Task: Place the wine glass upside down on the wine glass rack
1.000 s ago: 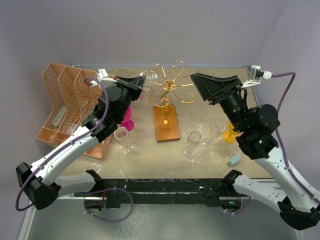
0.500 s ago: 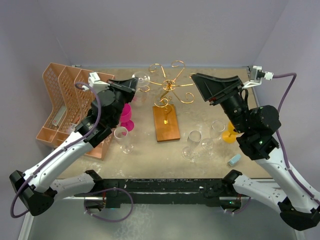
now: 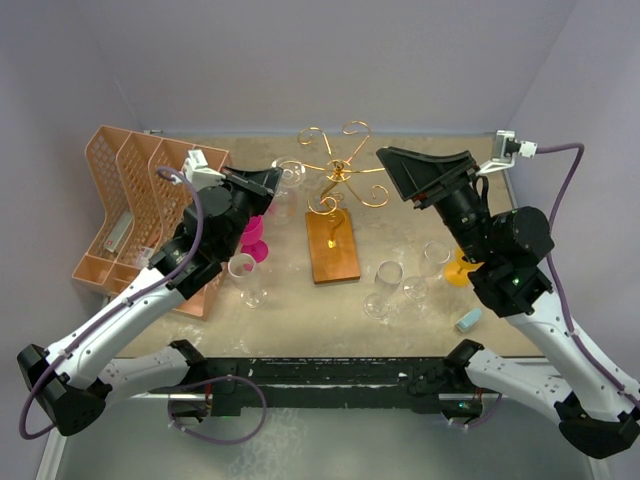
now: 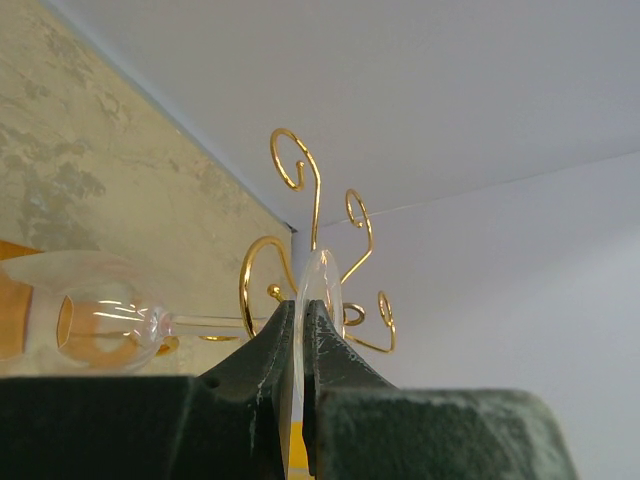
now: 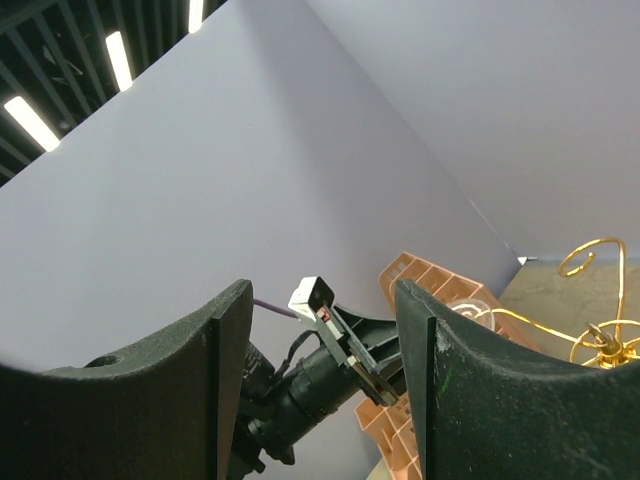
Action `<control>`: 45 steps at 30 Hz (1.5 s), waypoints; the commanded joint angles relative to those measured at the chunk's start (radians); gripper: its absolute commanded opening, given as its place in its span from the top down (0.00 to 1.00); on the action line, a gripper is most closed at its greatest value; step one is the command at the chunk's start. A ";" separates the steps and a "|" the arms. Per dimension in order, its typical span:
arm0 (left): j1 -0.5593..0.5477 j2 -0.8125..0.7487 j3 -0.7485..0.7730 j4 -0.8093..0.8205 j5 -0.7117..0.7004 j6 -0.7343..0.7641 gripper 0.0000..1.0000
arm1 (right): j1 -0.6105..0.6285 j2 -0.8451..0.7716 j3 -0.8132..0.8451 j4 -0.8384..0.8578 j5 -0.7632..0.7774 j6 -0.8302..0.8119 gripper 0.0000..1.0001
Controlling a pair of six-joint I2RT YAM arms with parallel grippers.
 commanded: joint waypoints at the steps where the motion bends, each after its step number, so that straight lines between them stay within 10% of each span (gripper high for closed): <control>1: 0.001 0.010 0.034 0.046 0.069 -0.002 1.00 | 0.004 -0.013 -0.011 0.047 -0.004 0.001 0.39; 45: 0.001 0.004 0.181 -0.320 0.137 0.045 0.54 | 0.004 -0.051 -0.030 -0.181 0.129 -0.005 0.38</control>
